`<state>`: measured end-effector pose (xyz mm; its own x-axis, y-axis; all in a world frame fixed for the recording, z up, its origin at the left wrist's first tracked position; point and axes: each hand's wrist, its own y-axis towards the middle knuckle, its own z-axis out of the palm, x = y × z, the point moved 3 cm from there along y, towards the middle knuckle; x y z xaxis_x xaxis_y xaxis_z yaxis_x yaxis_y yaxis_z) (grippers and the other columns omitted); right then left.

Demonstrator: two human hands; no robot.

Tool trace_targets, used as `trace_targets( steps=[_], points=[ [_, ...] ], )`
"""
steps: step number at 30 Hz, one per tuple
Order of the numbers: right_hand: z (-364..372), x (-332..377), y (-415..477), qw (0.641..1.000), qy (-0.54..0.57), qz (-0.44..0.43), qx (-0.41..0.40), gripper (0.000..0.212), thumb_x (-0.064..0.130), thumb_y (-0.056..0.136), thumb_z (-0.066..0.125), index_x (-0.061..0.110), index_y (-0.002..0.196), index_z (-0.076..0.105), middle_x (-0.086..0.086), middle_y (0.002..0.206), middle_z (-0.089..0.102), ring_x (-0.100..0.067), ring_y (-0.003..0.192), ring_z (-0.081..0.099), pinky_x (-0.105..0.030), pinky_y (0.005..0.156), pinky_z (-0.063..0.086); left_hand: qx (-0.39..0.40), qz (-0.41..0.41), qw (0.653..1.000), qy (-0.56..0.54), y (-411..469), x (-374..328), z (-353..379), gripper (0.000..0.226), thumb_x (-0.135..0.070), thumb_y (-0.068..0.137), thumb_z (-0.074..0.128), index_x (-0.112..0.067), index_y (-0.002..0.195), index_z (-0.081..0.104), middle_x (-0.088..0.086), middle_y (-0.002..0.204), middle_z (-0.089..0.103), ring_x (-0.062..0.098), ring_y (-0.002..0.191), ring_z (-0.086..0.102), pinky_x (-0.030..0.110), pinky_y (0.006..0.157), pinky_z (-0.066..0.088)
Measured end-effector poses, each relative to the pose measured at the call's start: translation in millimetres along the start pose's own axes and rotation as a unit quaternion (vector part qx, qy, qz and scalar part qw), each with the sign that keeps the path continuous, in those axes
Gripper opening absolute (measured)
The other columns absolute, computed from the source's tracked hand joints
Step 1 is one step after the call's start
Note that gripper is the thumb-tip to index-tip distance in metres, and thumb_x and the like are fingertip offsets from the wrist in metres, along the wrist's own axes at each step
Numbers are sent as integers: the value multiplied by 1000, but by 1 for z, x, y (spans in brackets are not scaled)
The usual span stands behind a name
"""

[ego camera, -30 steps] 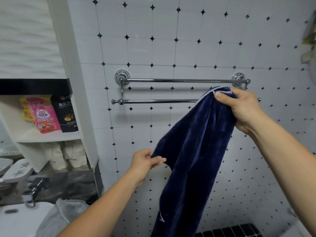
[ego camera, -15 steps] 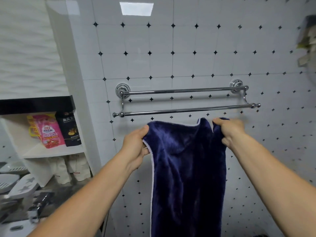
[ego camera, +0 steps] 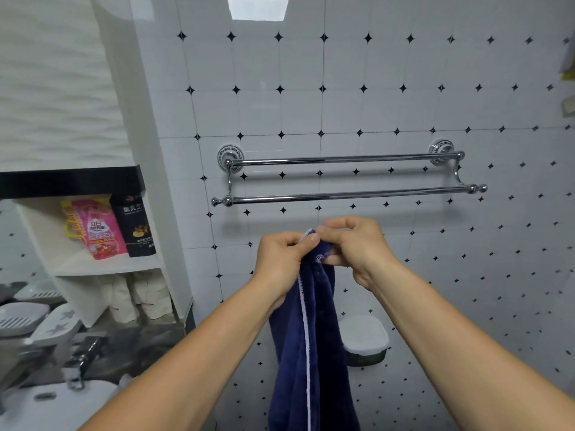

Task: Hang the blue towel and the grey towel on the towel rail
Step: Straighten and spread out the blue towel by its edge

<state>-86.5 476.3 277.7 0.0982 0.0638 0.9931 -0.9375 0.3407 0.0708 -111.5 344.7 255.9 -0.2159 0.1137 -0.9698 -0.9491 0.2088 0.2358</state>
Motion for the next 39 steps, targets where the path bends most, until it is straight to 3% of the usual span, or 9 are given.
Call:
trace_targets(
  steps=[3, 8, 11, 14, 20, 24, 29, 35, 39],
  points=[
    [9, -1, -3, 999, -34, -19, 33, 12, -3, 89, 63, 8, 90, 68, -11, 77, 73, -16, 57, 71, -26, 54, 59, -9, -10, 1000, -11, -1, 1, -9, 21, -18, 90, 67, -9, 74, 78, 19, 79, 76, 30, 74, 70, 45, 78, 56],
    [20, -2, -7, 990, -57, -59, 114, 37, -20, 75, 61, 14, 88, 71, -7, 77, 77, -20, 75, 74, -27, 71, 60, -11, -34, 998, -49, -2, -5, -22, 20, -16, 92, 63, -5, 85, 78, 17, 82, 76, 26, 72, 72, 32, 68, 57],
    [20, -2, -6, 983, -116, -115, 88, 22, -4, 74, 76, 15, 85, 73, -9, 76, 76, -23, 71, 73, -32, 74, 60, 1, -26, 999, -44, -3, -9, -27, 22, -16, 94, 61, -1, 89, 76, 16, 81, 76, 23, 70, 72, 27, 62, 56],
    [22, 0, -4, 977, -149, -148, 47, 7, 11, 77, 79, 14, 75, 72, -1, 62, 73, -16, 56, 71, -28, 61, 59, 2, -19, 999, -40, -4, -15, -30, 20, -15, 94, 61, -3, 87, 76, 10, 69, 75, 16, 61, 69, 20, 54, 52],
    [24, 6, -2, 948, -245, -203, -4, 18, 26, 73, 78, 18, 63, 66, 3, 55, 66, -15, 51, 64, -27, 54, 51, 62, 1, 998, -22, -5, -22, -34, 19, -22, 90, 66, -6, 91, 78, 10, 81, 77, 16, 71, 72, 19, 62, 53],
    [20, 5, -1, 949, -240, -206, -6, 16, 27, 70, 77, 18, 61, 66, 8, 52, 62, -7, 50, 55, -25, 52, 44, 81, 12, 997, 1, -6, -20, -35, 21, 1, 74, 78, -7, 94, 76, 11, 88, 78, 21, 82, 75, 21, 69, 55],
    [16, 2, 1, 948, -242, -204, -1, 29, 33, 67, 78, 18, 53, 58, 15, 41, 46, -3, 44, 41, -23, 49, 38, 69, 6, 998, -3, -4, -17, -29, 28, 13, 79, 63, -4, 100, 72, 11, 87, 77, 20, 79, 74, 22, 67, 55],
    [5, -1, 6, 947, -262, -185, -5, 24, 47, 59, 75, 29, 52, 61, 15, 44, 52, -10, 50, 48, -30, 57, 41, 57, -13, 998, 12, 0, -13, -17, 29, 14, 82, 52, -2, 96, 72, 10, 80, 75, 19, 72, 70, 22, 61, 53],
    [-6, -7, 7, 955, -238, -170, 47, 29, 47, 67, 79, 23, 57, 67, 12, 54, 61, -8, 54, 53, -26, 59, 41, 100, -39, 994, 18, 3, -7, -15, 30, 9, 90, 45, 1, 105, 69, 22, 97, 73, 26, 85, 70, 34, 80, 57]
  ],
)
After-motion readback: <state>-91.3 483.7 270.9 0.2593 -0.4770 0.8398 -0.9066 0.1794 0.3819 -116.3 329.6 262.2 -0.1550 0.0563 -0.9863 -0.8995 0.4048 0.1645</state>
